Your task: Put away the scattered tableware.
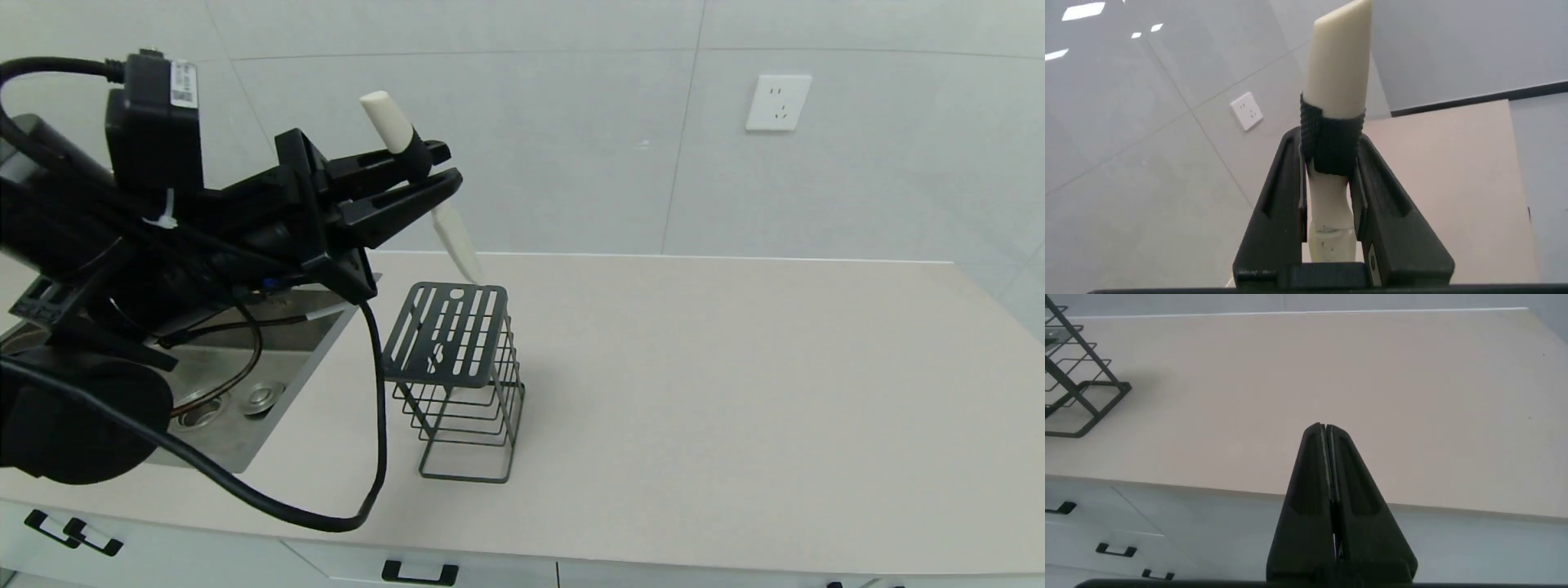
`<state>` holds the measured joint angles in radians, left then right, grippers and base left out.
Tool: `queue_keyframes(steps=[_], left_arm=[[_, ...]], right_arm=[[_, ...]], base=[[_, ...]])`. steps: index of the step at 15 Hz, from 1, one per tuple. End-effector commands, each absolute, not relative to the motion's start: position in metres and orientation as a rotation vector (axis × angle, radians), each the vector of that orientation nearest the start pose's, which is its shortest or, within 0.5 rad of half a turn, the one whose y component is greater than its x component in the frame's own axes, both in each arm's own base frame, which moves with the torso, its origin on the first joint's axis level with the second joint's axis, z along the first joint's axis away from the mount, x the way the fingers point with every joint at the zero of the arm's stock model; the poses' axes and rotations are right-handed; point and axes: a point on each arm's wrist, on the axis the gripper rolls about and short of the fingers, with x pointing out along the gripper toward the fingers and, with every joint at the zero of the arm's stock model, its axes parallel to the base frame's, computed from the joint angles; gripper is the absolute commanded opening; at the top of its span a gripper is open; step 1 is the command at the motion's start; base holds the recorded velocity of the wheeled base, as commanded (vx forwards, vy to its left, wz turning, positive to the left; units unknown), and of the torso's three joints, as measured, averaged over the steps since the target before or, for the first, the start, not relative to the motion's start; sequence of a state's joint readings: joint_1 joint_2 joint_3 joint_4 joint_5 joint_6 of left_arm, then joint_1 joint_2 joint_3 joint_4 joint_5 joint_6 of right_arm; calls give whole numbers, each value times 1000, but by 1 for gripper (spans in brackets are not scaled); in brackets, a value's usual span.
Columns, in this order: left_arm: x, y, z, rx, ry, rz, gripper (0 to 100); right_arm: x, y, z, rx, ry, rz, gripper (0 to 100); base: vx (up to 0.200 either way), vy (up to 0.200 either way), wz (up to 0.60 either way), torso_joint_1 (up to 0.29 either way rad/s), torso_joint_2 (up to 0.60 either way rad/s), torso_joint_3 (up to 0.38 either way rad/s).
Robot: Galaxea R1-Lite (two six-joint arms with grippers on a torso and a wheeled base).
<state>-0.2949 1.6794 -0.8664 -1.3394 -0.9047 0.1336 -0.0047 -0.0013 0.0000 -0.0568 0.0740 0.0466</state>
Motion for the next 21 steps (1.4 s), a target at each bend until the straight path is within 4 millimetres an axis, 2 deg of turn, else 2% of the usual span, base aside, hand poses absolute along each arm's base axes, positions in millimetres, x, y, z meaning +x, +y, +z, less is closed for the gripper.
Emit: queue_keyframes(steps=[1,5,21], left_arm=[[281,-105,257,268,-567,-1147,0],[289,-110,245,273,-539,-1155,0],[294,-98,242,280,-523,-1114,0]], right_arm=[[-23,2,81,44,-55,75,0],[-23,2,81,48,-55,75,0],[-23,2,81,48,-54,89,0]], base=[[0,0,0,0,0,0],[0,0,0,0,0,0],[0,0,0,0,0,0]])
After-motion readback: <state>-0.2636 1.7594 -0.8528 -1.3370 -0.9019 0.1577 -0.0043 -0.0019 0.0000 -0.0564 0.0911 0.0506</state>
